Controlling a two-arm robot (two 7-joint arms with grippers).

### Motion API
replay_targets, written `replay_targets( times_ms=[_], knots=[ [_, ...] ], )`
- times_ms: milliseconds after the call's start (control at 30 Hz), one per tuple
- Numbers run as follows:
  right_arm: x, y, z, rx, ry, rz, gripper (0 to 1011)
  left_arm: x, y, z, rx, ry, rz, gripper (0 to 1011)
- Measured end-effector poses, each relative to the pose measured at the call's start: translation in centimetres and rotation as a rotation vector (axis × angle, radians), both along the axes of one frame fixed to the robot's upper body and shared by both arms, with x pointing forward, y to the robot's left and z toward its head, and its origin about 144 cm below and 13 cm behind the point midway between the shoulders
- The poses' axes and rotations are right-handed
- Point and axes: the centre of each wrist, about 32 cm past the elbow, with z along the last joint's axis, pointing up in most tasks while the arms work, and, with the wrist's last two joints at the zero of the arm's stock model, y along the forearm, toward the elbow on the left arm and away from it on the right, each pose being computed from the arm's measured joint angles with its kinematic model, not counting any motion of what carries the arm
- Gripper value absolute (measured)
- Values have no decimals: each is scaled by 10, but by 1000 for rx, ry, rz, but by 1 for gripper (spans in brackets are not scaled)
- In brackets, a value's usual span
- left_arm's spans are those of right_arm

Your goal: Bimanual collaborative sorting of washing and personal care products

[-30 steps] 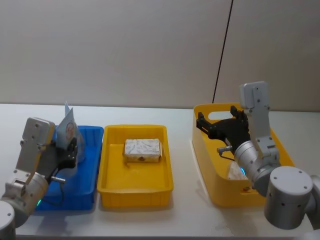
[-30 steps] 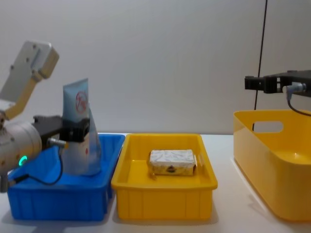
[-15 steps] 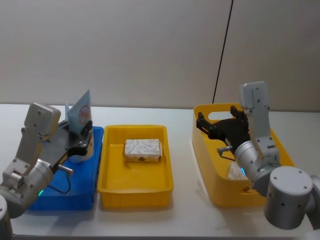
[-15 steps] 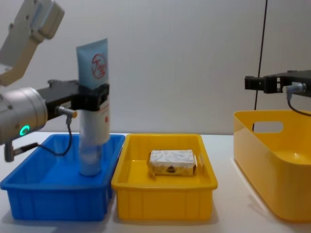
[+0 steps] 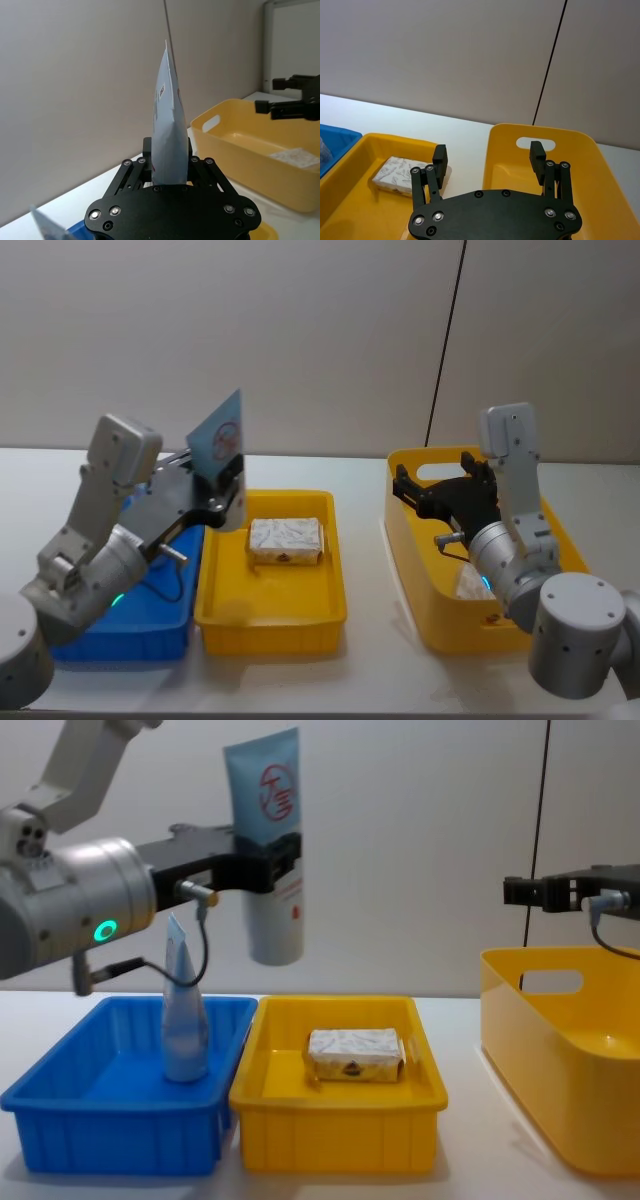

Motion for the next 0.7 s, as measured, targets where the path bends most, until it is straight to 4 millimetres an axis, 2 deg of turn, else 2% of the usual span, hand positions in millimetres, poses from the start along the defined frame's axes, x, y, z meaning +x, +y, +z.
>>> replay_targets(
  times_ms=[300,700],
  knots=[
    [0,0,0,-1,1,2,1004,8,-16,11,-6,-5,-82,276],
    [-3,-4,0,-23,5,77,1004,13,-28,19,-7,2,-137,277]
  ],
)
